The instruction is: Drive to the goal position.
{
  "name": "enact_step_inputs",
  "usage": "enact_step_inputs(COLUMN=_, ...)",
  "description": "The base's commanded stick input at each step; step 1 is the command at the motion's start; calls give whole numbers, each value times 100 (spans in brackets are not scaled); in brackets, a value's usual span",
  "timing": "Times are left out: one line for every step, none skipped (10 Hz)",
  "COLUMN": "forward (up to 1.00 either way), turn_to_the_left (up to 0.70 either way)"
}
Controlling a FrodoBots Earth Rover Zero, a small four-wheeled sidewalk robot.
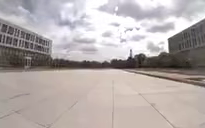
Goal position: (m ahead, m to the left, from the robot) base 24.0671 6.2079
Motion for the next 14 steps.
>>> enact_step_inputs(forward=70, turn_to_the_left=-12)
enact_step_inputs(forward=70, turn_to_the_left=0)
enact_step_inputs(forward=70, turn_to_the_left=0)
enact_step_inputs(forward=70, turn_to_the_left=0)
enact_step_inputs(forward=70, turn_to_the_left=0)
enact_step_inputs(forward=70, turn_to_the_left=0)
enact_step_inputs(forward=70, turn_to_the_left=0)
enact_step_inputs(forward=70, turn_to_the_left=11)
enact_step_inputs(forward=70, turn_to_the_left=10)
enact_step_inputs(forward=70, turn_to_the_left=10)
enact_step_inputs(forward=70, turn_to_the_left=9)
enact_step_inputs(forward=70, turn_to_the_left=4)
enact_step_inputs(forward=70, turn_to_the_left=1)
enact_step_inputs(forward=70, turn_to_the_left=0)
